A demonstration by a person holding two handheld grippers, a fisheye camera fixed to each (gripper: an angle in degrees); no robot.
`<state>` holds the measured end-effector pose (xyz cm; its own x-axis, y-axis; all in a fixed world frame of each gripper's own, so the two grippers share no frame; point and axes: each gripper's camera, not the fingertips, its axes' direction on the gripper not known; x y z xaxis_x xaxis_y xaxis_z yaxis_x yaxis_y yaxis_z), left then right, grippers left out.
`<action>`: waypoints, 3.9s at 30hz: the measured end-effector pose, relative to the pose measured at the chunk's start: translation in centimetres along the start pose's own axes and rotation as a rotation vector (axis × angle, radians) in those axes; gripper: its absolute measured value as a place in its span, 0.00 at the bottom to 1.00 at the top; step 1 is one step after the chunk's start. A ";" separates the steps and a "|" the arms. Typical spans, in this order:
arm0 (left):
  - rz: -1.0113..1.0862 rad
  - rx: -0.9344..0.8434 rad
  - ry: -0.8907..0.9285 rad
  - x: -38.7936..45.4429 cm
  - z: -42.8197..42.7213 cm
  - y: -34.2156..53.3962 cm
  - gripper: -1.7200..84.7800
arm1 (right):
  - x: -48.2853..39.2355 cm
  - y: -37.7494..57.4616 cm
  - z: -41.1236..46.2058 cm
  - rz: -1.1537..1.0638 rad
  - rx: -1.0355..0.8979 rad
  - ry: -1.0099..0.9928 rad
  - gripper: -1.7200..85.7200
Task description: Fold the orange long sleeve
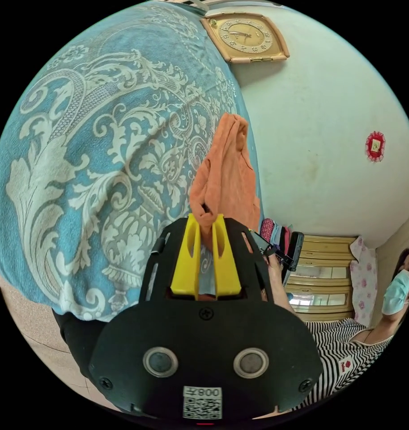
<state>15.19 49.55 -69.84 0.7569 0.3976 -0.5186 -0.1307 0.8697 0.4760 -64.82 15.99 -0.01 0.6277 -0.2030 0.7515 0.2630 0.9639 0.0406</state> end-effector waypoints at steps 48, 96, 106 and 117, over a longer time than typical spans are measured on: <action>0.792 -0.060 -0.284 3.0 26.6 17.4 0.06 | -19.4 -28.8 18.8 -0.125 -0.270 0.137 0.17; 1.220 -0.622 -0.298 -1.1 80.4 30.2 0.05 | 33.5 0.7 -28.2 0.308 0.161 -0.667 0.02; 1.151 -0.658 -0.360 -5.9 86.6 29.0 0.04 | 38.8 3.8 -31.0 0.319 0.110 -0.750 0.03; 1.221 -0.546 -0.457 -7.5 87.4 27.0 0.06 | 37.6 2.8 -35.9 0.139 0.104 -0.845 0.03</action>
<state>61.94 44.44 8.97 0.1126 0.9347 0.3371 -0.9932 0.0959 0.0660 -14.14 4.91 4.75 -0.1175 0.0739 0.9903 0.1298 0.9898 -0.0585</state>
